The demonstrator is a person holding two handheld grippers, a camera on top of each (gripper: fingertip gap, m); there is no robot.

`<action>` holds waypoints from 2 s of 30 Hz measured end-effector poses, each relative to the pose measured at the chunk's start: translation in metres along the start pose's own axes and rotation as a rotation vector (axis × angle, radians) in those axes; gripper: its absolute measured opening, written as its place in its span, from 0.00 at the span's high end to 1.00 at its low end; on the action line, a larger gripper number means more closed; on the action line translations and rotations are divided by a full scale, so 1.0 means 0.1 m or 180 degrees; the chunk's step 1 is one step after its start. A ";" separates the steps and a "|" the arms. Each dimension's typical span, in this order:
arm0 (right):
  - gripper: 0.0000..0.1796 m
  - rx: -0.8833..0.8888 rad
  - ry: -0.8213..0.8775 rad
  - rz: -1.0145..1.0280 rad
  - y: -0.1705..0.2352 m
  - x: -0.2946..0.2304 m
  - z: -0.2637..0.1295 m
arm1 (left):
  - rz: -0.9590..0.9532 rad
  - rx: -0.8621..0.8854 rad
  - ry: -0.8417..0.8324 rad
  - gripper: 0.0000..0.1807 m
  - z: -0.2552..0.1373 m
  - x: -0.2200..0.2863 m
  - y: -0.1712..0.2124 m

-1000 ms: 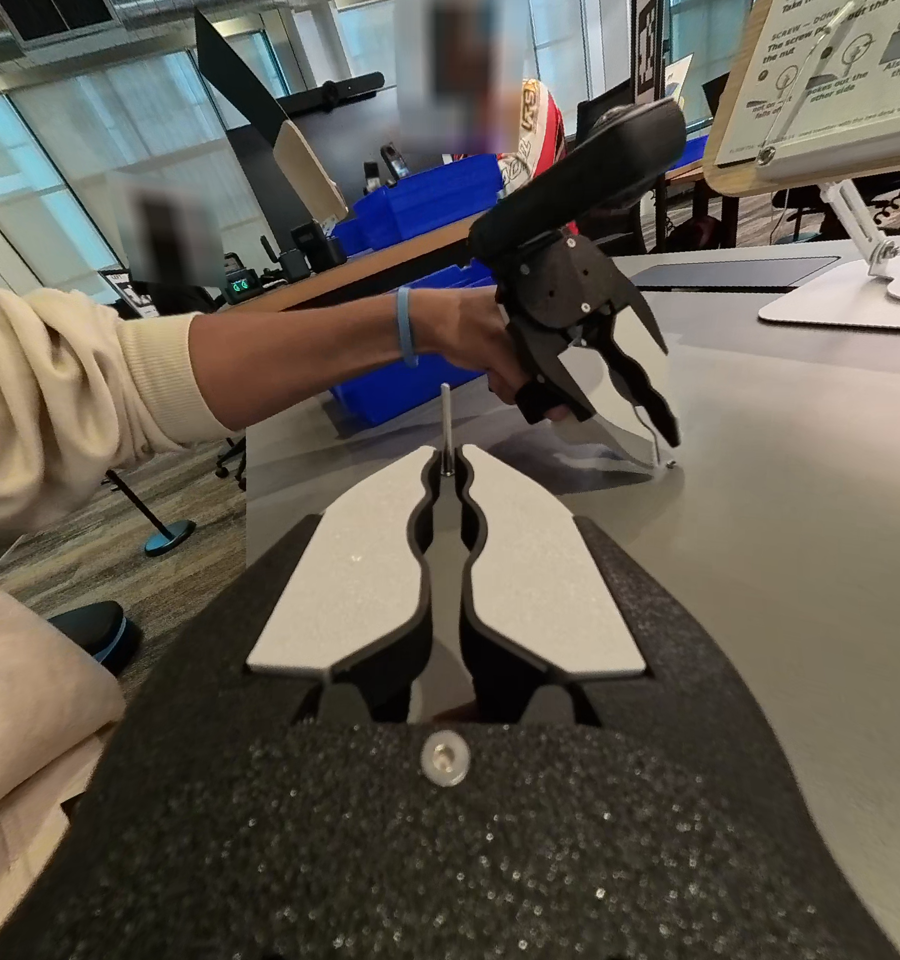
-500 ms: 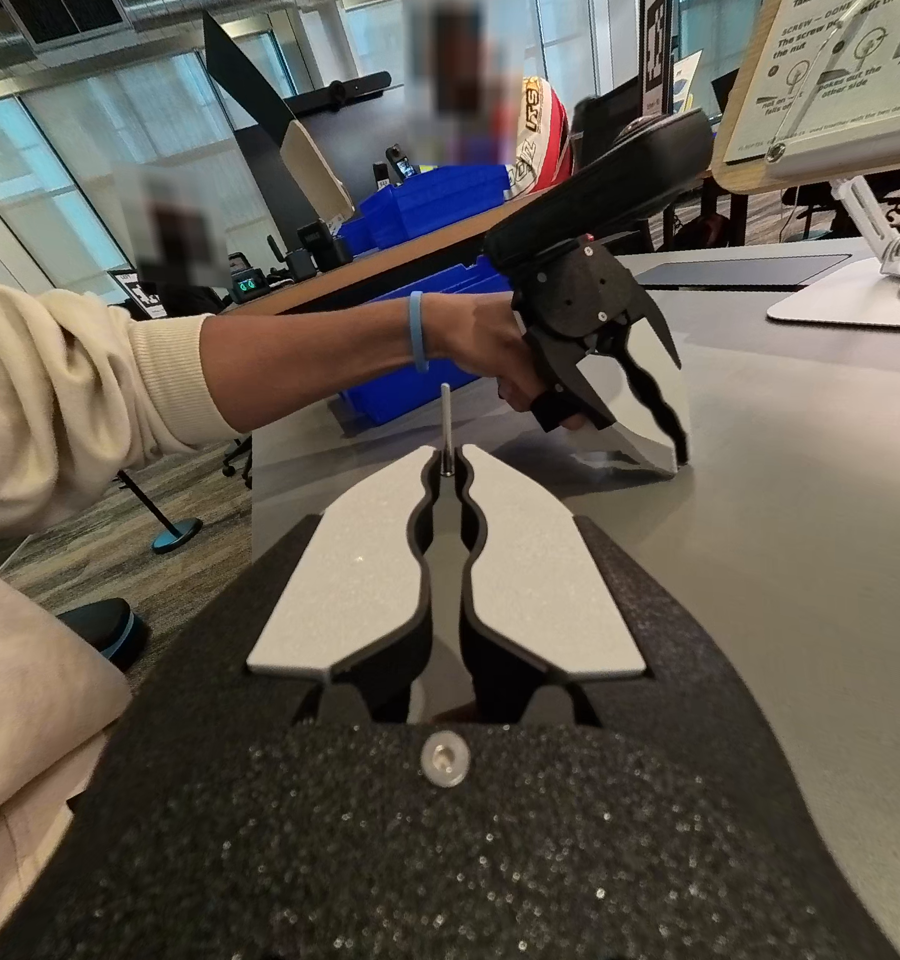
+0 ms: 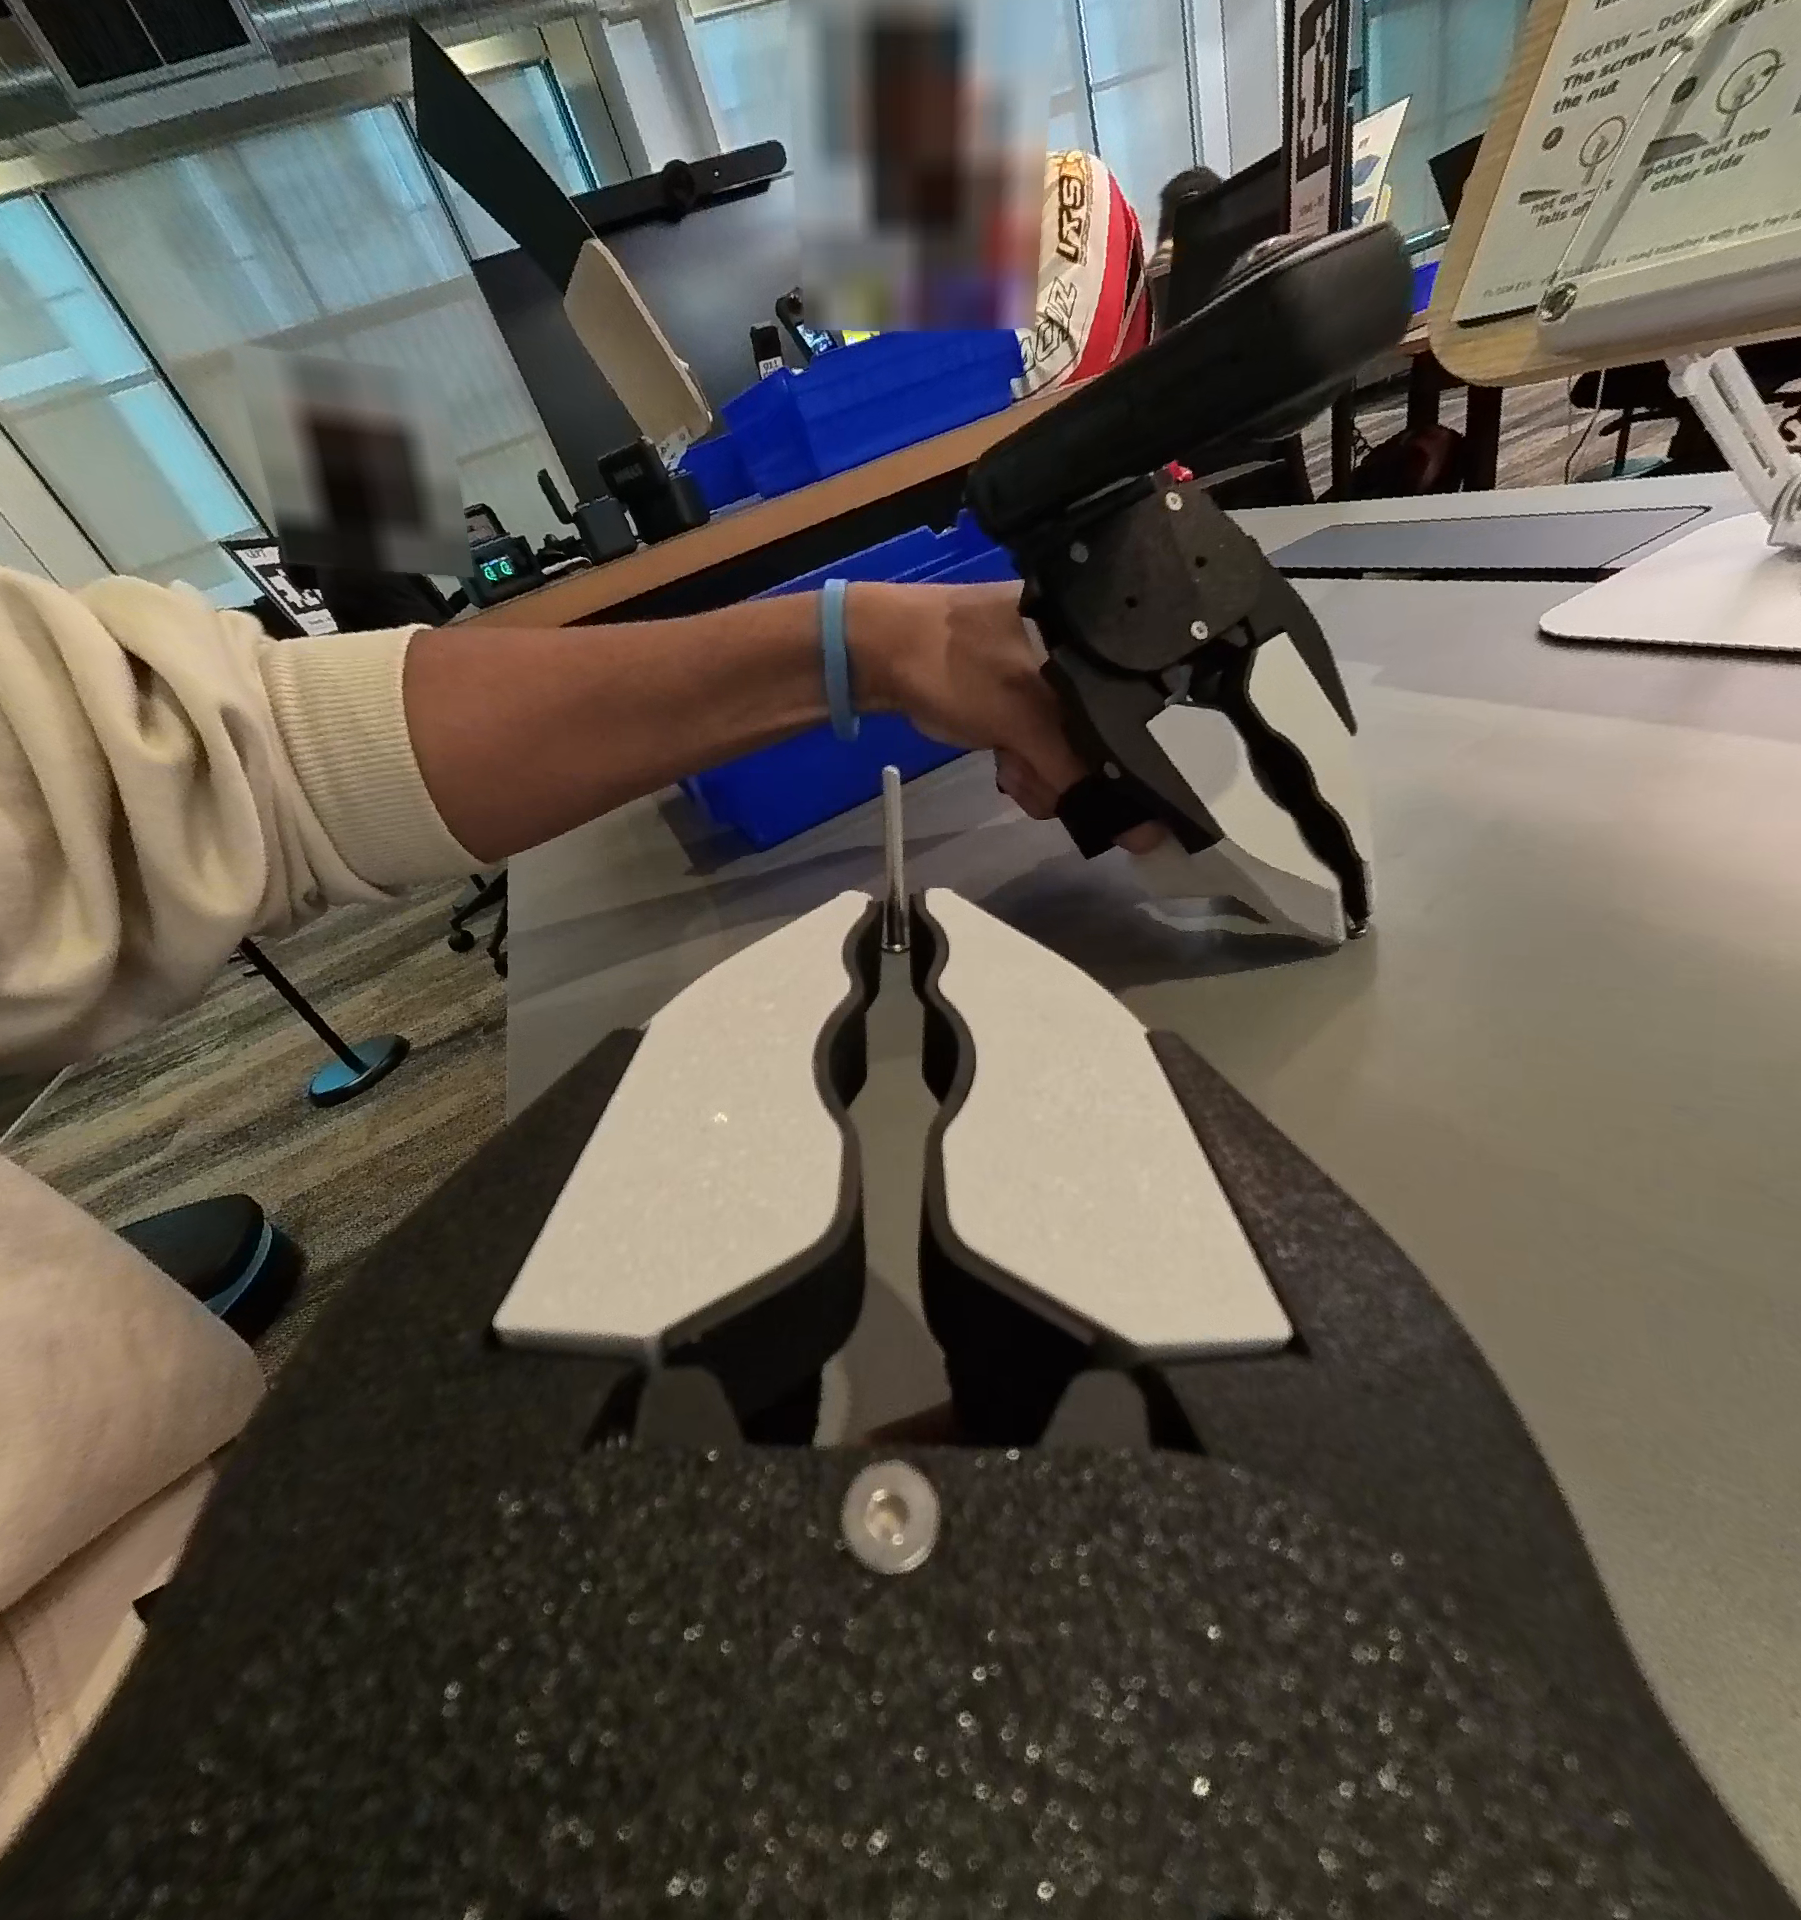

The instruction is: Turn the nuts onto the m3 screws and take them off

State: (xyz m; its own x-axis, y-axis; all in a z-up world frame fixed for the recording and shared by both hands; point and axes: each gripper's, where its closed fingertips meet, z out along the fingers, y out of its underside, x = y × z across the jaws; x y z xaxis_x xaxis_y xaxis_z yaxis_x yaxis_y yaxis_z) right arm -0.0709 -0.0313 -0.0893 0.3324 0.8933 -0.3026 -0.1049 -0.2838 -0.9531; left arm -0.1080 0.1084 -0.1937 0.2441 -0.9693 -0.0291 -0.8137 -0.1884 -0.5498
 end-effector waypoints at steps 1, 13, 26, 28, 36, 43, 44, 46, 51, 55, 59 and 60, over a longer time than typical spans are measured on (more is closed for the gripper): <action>0.97 -0.0001 0.0000 -0.0002 0.00 0.00 0.00 | -0.0002 -0.0001 -0.0005 0.95 0.00 -0.01 0.00; 0.98 0.0000 -0.0003 -0.0005 0.00 -0.01 -0.01 | 0.0005 0.0055 0.0002 0.99 0.01 -0.01 -0.02; 0.98 -0.0001 -0.0002 -0.0002 0.00 0.00 -0.02 | -0.0035 0.0139 -0.0132 0.93 0.03 -0.05 -0.04; 0.98 0.0001 -0.0002 -0.0002 0.00 0.00 -0.02 | -0.0043 0.0147 -0.0108 0.93 0.04 -0.06 -0.06; 0.97 -0.0008 -0.0013 -0.0002 0.00 -0.01 -0.02 | -0.0032 0.0142 -0.0051 0.97 0.04 -0.03 -0.05; 0.98 0.0001 -0.0008 0.0000 0.00 0.00 -0.02 | -0.0048 0.0240 -0.0047 0.97 -0.01 0.03 -0.03; 0.98 0.0002 -0.0007 0.0002 0.00 0.00 -0.02 | -0.0063 0.0323 -0.0047 0.97 -0.06 0.06 -0.05; 0.98 0.0001 -0.0007 0.0002 0.00 0.00 -0.02 | -0.0092 0.0565 -0.0063 0.97 -0.21 0.15 -0.10; 0.98 -0.0013 -0.0004 -0.0001 0.01 0.00 -0.02 | -0.0219 0.1193 0.0001 0.97 -0.69 0.49 -0.17; 0.98 -0.0031 -0.0006 -0.0026 0.02 -0.01 -0.01 | -0.0208 0.1428 -0.0024 0.98 -0.96 0.71 -0.16; 0.98 -0.0238 -0.0033 -0.0151 0.05 0.03 0.09 | 0.0088 0.1369 0.0111 0.98 -1.20 0.95 -0.28; 0.98 -0.0373 -0.0082 -0.0259 0.07 0.03 0.14 | 0.0192 0.1336 0.0176 0.97 -1.27 1.02 -0.33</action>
State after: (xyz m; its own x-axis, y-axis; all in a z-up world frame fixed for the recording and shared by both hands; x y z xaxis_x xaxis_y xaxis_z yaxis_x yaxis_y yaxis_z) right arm -0.0839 -0.0260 -0.0963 0.3111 0.9232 -0.2257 0.0321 -0.2476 -0.9683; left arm -0.1233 -0.0040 -0.0723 0.1649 -0.9858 -0.0331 -0.5377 -0.0617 -0.8409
